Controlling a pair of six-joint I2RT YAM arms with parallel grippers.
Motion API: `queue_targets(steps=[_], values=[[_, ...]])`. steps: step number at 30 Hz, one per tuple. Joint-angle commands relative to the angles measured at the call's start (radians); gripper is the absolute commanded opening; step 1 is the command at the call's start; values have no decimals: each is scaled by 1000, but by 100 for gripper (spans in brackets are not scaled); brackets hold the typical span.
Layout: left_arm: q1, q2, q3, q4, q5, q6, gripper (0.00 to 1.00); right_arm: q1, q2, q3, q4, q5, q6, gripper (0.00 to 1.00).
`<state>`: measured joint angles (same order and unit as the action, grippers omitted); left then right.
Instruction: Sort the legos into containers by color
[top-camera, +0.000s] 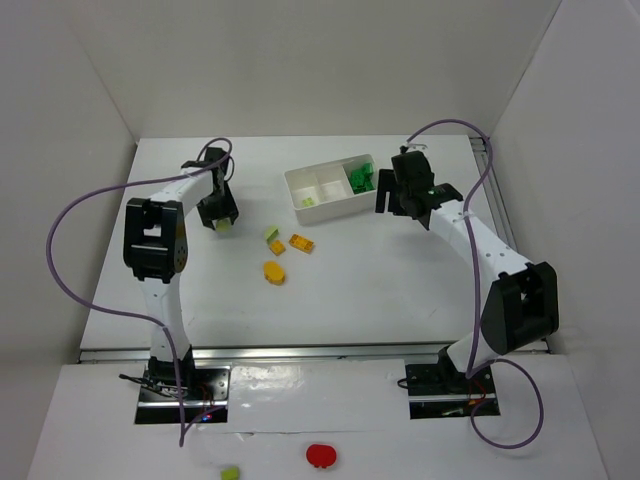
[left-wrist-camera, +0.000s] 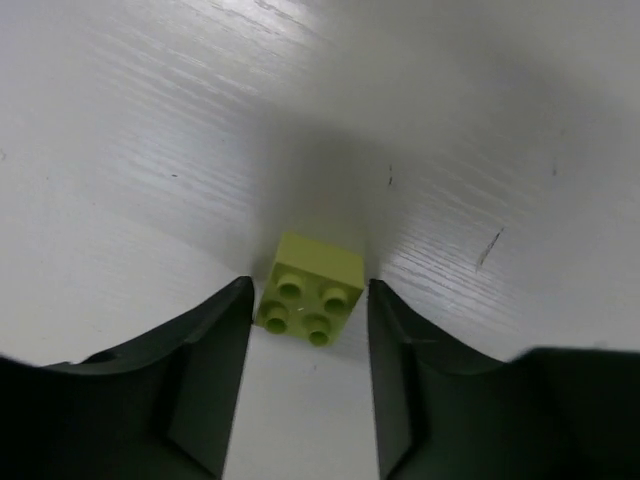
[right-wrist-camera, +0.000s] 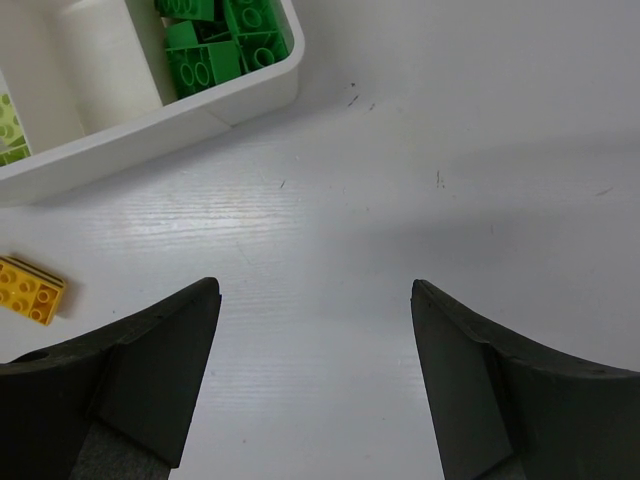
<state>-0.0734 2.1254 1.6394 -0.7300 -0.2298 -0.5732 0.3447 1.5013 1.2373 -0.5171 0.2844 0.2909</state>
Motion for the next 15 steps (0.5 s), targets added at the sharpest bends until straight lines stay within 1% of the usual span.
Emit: queue_targets(steps=[1, 2, 3, 4, 6, 8, 9, 11, 12, 13, 15], values=[[-2, 10, 16, 0, 33, 19, 56, 16, -1, 44, -4, 16, 1, 84], [-2, -11, 16, 0, 33, 19, 45, 16, -1, 44, -4, 16, 1, 84], [-2, -28, 16, 0, 44, 19, 40, 16, 8, 44, -4, 16, 1, 84], [-2, -48, 16, 0, 44, 19, 37, 16, 8, 44, -14, 25, 1, 84], [-43, -103, 49, 0, 69, 29, 35, 25, 8, 53, -14, 25, 1, 84], [-75, -116, 95, -11, 89, 39, 34, 25, 17, 53, -14, 25, 1, 84], [-110, -116, 155, -26, 116, 50, 34, 25, 17, 53, -14, 25, 10, 84], [-146, -116, 221, -37, 144, 50, 34, 36, 7, 53, 6, 25, 10, 84], [-163, -99, 253, -48, 158, 50, 34, 36, 7, 53, 6, 25, 10, 84], [-196, -87, 323, -61, 184, 50, 34, 36, 7, 53, 6, 36, 10, 84], [-238, -38, 391, -72, 204, 50, 34, 36, -3, 63, -7, 45, 10, 84]])
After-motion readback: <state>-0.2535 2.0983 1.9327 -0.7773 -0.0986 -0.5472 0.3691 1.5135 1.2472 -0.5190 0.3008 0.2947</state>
